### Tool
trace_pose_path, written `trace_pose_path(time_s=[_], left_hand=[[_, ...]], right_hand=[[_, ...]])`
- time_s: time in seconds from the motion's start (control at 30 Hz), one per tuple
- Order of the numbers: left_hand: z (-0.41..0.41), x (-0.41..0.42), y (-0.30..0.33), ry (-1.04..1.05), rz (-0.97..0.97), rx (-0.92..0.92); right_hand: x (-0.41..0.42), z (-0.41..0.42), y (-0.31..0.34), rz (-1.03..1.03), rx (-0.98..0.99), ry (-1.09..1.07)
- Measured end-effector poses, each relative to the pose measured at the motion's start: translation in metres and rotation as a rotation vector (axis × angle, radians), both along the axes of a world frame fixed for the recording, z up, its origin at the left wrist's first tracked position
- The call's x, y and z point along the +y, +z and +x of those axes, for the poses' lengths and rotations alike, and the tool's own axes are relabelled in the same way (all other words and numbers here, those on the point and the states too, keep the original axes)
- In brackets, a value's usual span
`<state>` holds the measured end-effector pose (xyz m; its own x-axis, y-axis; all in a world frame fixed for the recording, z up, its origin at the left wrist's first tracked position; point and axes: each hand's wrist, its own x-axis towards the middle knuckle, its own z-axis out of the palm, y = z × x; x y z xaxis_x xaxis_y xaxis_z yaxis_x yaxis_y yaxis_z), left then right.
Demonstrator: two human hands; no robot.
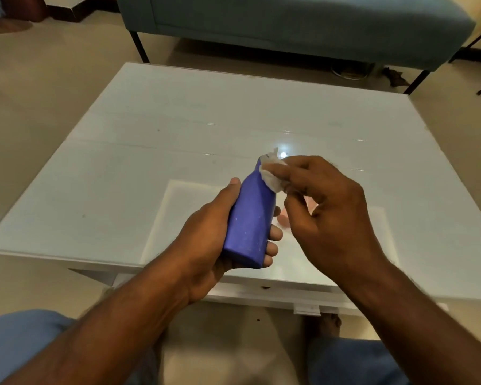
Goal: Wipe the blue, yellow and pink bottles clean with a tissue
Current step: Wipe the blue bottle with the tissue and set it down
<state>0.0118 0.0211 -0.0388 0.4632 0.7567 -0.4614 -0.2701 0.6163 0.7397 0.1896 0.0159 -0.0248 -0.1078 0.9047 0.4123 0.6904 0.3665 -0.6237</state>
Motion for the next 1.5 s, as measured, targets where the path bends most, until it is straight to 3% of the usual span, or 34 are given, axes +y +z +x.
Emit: trace_pose_path(time_s=[0.23, 0.33, 0.43, 0.53, 0.7, 0.87, 1.07, 1.13, 1.3, 1.5], left_hand=[[0.001, -0.001, -0.005, 0.261, 0.092, 0.061], [0.002, 0.001, -0.007, 0.161, 0.108, 0.070], [0.003, 0.002, -0.002, 0.013, 0.031, -0.003], [0.002, 0.002, -0.007, 0.169, 0.091, 0.065], [-0.002, 0.003, -0.006, 0.308, 0.083, 0.080], [0.000, 0.003, -0.004, 0.192, 0.054, 0.055], [-0.010, 0.013, -0.002, 0.405, 0.057, 0.082], [-0.010, 0.012, -0.001, 0.404, 0.058, 0.082], [0.001, 0.004, -0.004, 0.317, 0.109, 0.119], [-0.009, 0.013, 0.001, 0.426, 0.069, 0.102]], right_hand=[[-0.012, -0.010, 0.002, 0.140, -0.053, 0.305], [-0.008, -0.008, 0.001, 0.122, -0.115, 0.201], [-0.003, 0.000, 0.000, -0.071, -0.147, 0.087], [-0.009, -0.002, 0.000, -0.150, -0.116, 0.196], [-0.012, -0.009, 0.001, 0.057, -0.061, 0.333], [-0.007, -0.001, -0.001, -0.231, -0.080, 0.170], [-0.013, -0.007, 0.001, 0.134, -0.037, 0.361], [-0.012, -0.008, 0.000, 0.116, -0.072, 0.361], [-0.009, -0.008, -0.001, -0.179, -0.106, 0.250], [-0.013, -0.008, 0.000, 0.073, -0.075, 0.371]])
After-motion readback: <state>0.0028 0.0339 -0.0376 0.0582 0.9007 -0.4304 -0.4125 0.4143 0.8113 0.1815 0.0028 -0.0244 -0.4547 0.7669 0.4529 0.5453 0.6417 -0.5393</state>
